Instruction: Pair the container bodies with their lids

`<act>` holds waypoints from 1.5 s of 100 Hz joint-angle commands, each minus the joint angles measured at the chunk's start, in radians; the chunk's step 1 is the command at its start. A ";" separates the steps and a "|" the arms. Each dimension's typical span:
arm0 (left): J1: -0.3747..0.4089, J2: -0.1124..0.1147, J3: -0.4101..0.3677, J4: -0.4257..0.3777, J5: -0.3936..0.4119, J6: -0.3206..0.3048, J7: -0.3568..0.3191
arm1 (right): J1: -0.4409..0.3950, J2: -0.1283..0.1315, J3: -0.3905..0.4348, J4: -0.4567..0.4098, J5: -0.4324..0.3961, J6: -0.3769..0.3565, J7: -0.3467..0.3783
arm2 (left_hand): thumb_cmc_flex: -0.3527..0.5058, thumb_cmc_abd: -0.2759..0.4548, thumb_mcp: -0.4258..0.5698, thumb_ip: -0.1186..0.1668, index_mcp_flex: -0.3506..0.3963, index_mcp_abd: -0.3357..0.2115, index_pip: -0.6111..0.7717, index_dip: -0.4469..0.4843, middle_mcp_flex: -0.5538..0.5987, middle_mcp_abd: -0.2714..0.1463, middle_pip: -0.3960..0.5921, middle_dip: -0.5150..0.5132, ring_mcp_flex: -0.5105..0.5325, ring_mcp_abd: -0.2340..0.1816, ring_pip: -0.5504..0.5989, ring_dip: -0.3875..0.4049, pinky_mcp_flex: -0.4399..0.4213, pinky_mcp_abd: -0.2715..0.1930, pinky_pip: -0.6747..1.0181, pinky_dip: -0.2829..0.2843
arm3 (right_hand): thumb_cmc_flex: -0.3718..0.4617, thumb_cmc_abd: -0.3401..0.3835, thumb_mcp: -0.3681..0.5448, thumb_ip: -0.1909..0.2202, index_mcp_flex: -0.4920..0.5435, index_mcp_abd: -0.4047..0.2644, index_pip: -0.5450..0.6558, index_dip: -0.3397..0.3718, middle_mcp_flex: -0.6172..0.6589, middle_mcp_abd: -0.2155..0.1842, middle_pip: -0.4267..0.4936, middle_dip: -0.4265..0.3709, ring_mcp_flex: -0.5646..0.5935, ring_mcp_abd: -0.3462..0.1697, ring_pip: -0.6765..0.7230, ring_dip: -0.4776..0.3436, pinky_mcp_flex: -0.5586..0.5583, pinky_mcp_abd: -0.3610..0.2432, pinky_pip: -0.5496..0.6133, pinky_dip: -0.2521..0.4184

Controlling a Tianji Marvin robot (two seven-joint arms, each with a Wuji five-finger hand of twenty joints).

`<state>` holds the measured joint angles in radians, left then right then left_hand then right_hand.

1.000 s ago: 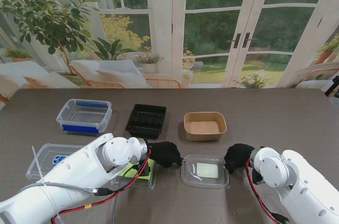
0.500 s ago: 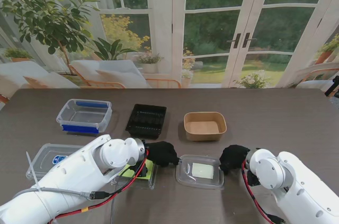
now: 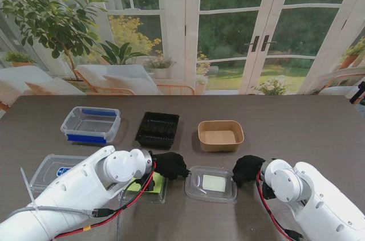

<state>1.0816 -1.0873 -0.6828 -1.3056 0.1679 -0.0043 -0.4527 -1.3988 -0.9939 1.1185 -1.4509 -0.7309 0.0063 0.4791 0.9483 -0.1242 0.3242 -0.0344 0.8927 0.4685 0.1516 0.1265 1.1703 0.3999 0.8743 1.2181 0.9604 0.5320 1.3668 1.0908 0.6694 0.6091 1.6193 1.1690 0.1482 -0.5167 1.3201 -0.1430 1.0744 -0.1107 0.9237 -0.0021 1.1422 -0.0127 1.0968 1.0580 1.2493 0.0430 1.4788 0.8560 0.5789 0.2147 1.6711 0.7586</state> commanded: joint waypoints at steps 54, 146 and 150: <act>-0.043 -0.018 0.021 0.071 -0.045 -0.032 -0.020 | 0.054 -0.010 -0.051 0.030 -0.001 0.050 0.007 | 0.005 0.031 -0.036 -0.014 0.001 0.068 -0.013 -0.006 0.023 0.004 -0.021 -0.012 0.007 0.072 -0.007 -0.006 0.010 -0.050 0.046 -0.033 | -0.041 0.087 -0.063 0.056 -0.097 -0.006 -0.126 0.024 -0.029 -0.017 -0.004 -0.009 -0.017 -0.006 0.005 -0.005 0.171 -0.020 -0.006 0.034; -0.023 -0.017 -0.011 0.061 0.001 -0.050 0.020 | 0.010 -0.006 0.020 -0.016 -0.033 0.071 0.031 | 0.003 0.035 -0.051 -0.015 -0.032 0.064 -0.046 -0.021 0.000 0.005 -0.046 -0.024 -0.019 0.068 -0.037 -0.011 -0.028 -0.059 0.011 -0.038 | -0.062 0.144 -0.111 0.111 -0.211 0.016 -0.208 0.214 -0.034 -0.027 0.004 -0.021 -0.015 -0.016 0.004 -0.008 0.175 -0.034 -0.002 0.028; -0.020 -0.015 -0.014 0.056 0.005 -0.046 0.019 | 0.010 -0.006 0.020 -0.017 -0.034 0.071 0.031 | 0.002 0.036 -0.051 -0.015 -0.029 0.063 -0.045 -0.021 0.001 0.005 -0.046 -0.024 -0.019 0.068 -0.037 -0.011 -0.028 -0.059 0.011 -0.038 | -0.064 0.145 -0.113 0.110 -0.215 0.017 -0.207 0.216 -0.034 -0.027 0.004 -0.021 -0.015 -0.015 0.004 -0.008 0.175 -0.033 -0.002 0.028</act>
<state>1.0576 -1.1055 -0.6931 -1.2386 0.1694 -0.0582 -0.4155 -1.3813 -1.0005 1.1400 -1.4604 -0.7599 0.0776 0.4938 0.9486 -0.1221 0.2954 -0.0344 0.8756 0.4769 0.1181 0.1125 1.1680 0.3999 0.8364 1.2044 0.9497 0.5320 1.3401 1.0907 0.6460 0.6098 1.6072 1.1531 0.1331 -0.3981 1.2240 -0.0628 0.8838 -0.1015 0.7119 0.1994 1.1294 -0.0130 1.0966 1.0497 1.2493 0.0395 1.4763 0.8560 0.5789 0.2020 1.6702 0.7726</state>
